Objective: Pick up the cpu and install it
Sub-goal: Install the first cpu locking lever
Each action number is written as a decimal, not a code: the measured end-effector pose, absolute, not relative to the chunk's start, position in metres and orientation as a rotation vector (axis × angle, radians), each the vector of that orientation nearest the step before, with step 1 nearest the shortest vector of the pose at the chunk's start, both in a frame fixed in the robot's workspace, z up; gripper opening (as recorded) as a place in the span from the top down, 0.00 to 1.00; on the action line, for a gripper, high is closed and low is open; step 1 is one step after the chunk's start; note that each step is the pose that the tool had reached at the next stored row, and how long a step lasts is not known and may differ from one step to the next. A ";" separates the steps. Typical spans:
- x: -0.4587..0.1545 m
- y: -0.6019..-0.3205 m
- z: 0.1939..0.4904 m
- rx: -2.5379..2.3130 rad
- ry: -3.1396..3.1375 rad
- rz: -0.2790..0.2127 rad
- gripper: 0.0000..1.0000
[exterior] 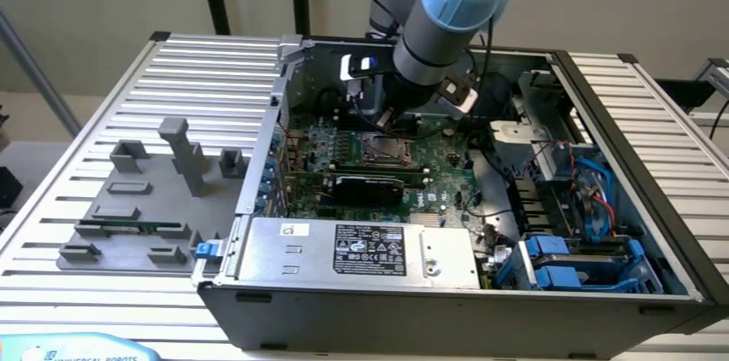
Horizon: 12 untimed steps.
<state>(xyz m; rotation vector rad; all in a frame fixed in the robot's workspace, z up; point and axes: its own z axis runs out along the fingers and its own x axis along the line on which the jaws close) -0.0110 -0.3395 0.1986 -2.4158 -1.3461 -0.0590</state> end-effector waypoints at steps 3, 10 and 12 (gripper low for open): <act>-0.011 -0.343 0.197 -2.415 -1.349 -0.058 0.89; -0.011 -0.344 0.198 -2.412 -1.353 -0.057 0.89; -0.013 -0.344 0.202 -2.412 -1.353 -0.057 0.89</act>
